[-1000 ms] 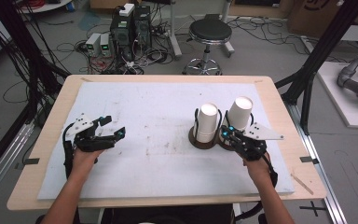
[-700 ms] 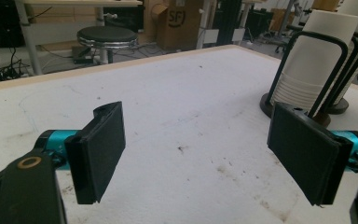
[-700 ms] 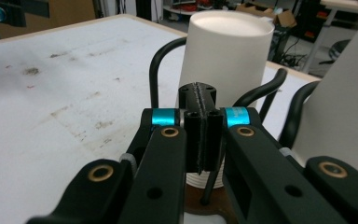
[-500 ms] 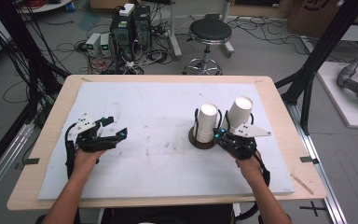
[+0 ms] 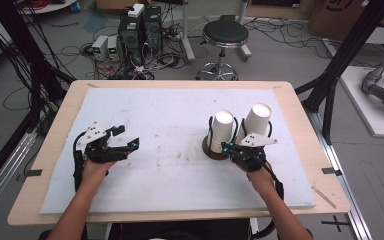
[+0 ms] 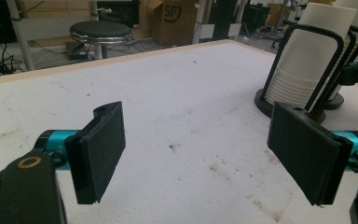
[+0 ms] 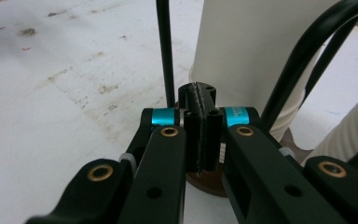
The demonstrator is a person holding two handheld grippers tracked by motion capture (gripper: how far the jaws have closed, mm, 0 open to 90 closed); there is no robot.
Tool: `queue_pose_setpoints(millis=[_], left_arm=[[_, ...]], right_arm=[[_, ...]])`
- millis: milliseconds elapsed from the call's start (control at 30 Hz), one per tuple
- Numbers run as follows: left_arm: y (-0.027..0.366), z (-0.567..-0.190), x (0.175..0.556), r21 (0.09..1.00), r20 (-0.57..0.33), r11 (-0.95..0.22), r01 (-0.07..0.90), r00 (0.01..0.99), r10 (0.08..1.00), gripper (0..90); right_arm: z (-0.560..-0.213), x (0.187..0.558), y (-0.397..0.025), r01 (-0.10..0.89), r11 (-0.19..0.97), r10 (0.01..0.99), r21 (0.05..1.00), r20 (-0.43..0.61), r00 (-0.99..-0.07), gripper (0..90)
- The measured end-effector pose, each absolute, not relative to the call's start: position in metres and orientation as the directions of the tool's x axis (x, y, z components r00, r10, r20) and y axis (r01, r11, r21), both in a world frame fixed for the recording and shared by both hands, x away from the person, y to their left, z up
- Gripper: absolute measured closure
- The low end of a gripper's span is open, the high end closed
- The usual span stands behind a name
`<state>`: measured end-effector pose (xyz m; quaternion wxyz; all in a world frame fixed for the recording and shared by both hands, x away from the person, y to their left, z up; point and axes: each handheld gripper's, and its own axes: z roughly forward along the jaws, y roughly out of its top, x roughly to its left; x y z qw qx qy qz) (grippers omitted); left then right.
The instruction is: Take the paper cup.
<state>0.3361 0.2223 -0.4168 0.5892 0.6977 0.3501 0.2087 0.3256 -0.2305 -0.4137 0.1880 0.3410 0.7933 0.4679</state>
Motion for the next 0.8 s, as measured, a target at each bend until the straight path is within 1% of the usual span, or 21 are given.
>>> queue_pose_setpoints(millis=[267,433,533,800], left_arm=[[0.221,-0.417,0.337,0.969,-0.123,-0.059,0.242,0.671,0.731,19.6],[0.218,-0.416,0.339,0.969,-0.121,-0.06,0.241,0.672,0.731,19.6],[0.216,-0.416,0.341,0.969,-0.116,-0.066,0.239,0.671,0.732,19.6],[0.207,-0.405,0.352,0.973,-0.098,-0.072,0.217,0.68,0.727,19.6]], right_arm=[[-0.425,0.329,-0.224,0.402,0.352,0.727,0.845,0.023,-0.686,90.0],[-0.426,0.331,-0.222,0.444,0.328,0.761,0.834,0.045,-0.647,90.0],[-0.427,0.332,-0.218,0.463,0.334,0.777,0.821,0.039,-0.629,90.0],[-0.426,0.33,-0.212,0.481,0.315,0.795,0.818,0.049,-0.604,90.0]])
